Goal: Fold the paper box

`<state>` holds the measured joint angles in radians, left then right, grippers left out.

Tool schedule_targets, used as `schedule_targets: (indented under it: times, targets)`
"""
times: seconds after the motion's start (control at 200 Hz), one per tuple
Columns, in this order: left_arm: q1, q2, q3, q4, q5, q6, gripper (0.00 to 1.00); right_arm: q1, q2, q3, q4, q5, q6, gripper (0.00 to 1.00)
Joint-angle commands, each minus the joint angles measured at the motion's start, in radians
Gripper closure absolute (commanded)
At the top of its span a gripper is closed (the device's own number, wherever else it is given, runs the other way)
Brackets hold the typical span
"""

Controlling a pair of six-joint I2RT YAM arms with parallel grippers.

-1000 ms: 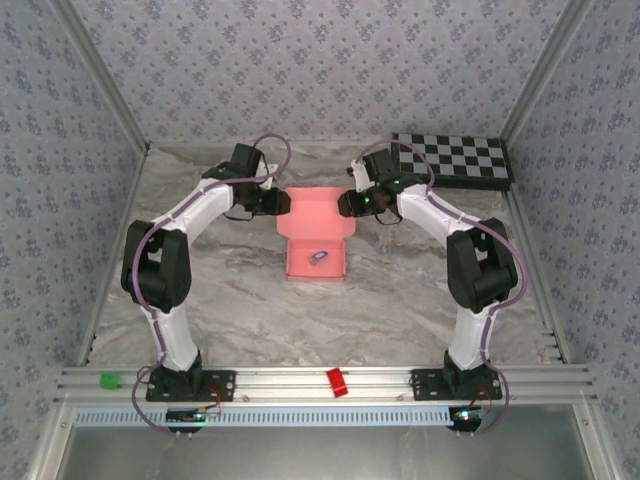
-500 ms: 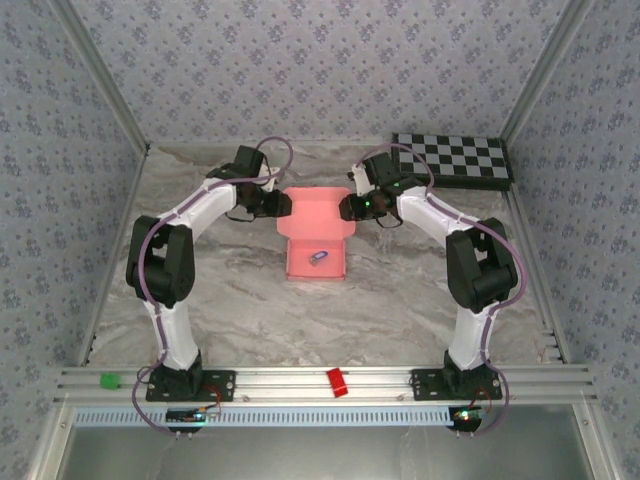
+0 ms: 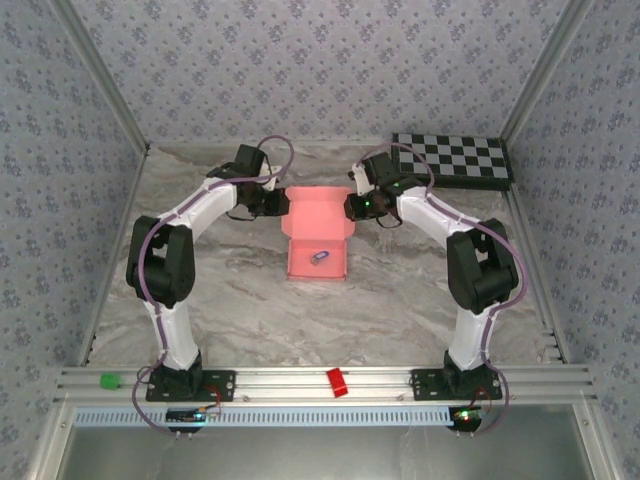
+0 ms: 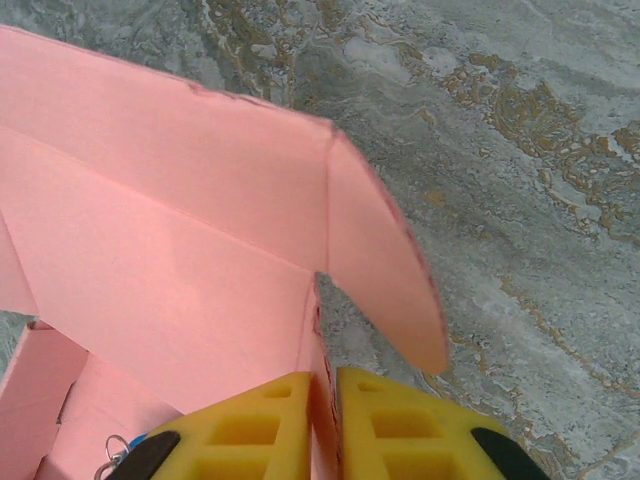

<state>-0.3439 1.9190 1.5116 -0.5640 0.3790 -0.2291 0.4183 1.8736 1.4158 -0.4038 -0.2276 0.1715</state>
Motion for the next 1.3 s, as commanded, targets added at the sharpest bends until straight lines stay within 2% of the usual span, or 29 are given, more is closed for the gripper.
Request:
schedule_targets:
  times: [0.0, 0.14, 0.39, 0.57, 0.775, 0.945, 1.124, 1.294]
  targets:
    - [-0.004, -0.006, 0.038, -0.004, -0.001, -0.004, 0.93, 0.014, -0.041, -0.015, -0.009, 0.049, 0.012, 0.87]
    - [-0.010, -0.025, 0.035, 0.020, -0.047, -0.028, 1.00, 0.039, -0.057, -0.023, 0.029, 0.126, 0.031, 0.90]
    - [-0.041, -0.092, -0.005, 0.115, -0.186, -0.052, 1.00, 0.101, -0.108, -0.077, 0.174, 0.332, 0.052, 0.96]
    - [-0.053, -0.149, -0.068, 0.234, -0.235, -0.072, 1.00, 0.134, -0.127, -0.113, 0.305, 0.419, 0.036, 0.98]
    - [-0.059, -0.184, -0.124, 0.330, -0.281, -0.093, 1.00, 0.146, -0.138, -0.167, 0.459, 0.470, -0.008, 1.00]
    - [-0.060, -0.165, -0.156, 0.380, -0.269, -0.138, 1.00, 0.153, -0.123, -0.207, 0.563, 0.474, -0.013, 1.00]
    - [-0.067, -0.181, -0.223, 0.482, -0.268, -0.199, 1.00, 0.187, -0.112, -0.284, 0.714, 0.536, -0.051, 1.00]
    - [-0.068, -0.171, -0.225, 0.484, -0.280, -0.224, 1.00, 0.194, -0.091, -0.284, 0.739, 0.560, -0.052, 1.00]
